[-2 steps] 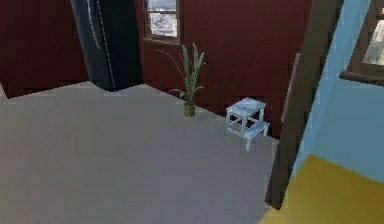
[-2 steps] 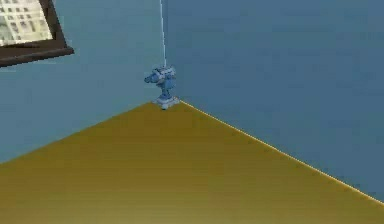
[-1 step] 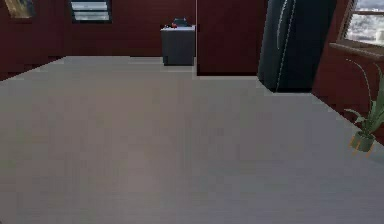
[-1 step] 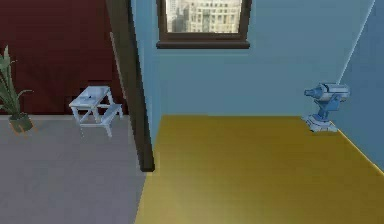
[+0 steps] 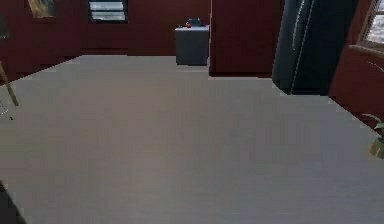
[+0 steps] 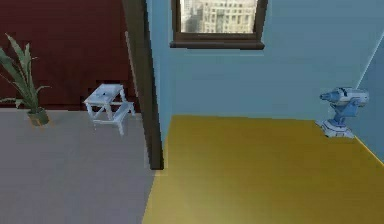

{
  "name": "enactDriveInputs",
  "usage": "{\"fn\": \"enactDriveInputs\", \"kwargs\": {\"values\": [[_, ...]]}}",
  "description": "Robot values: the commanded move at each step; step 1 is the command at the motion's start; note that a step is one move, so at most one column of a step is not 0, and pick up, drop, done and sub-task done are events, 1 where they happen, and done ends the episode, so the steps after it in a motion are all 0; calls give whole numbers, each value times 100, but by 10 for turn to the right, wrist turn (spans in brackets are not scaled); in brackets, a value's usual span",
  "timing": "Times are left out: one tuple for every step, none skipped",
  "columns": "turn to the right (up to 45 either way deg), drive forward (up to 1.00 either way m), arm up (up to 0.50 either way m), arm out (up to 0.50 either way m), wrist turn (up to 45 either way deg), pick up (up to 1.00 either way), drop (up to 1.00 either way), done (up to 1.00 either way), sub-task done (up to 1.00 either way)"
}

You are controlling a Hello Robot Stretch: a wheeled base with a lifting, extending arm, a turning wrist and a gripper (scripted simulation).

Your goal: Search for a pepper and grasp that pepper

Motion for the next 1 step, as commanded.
{"fn": "enactDriveInputs", "kwargs": {"values": [[0, 100, 0, 0, 0, 0, 0, 0, 0]]}}
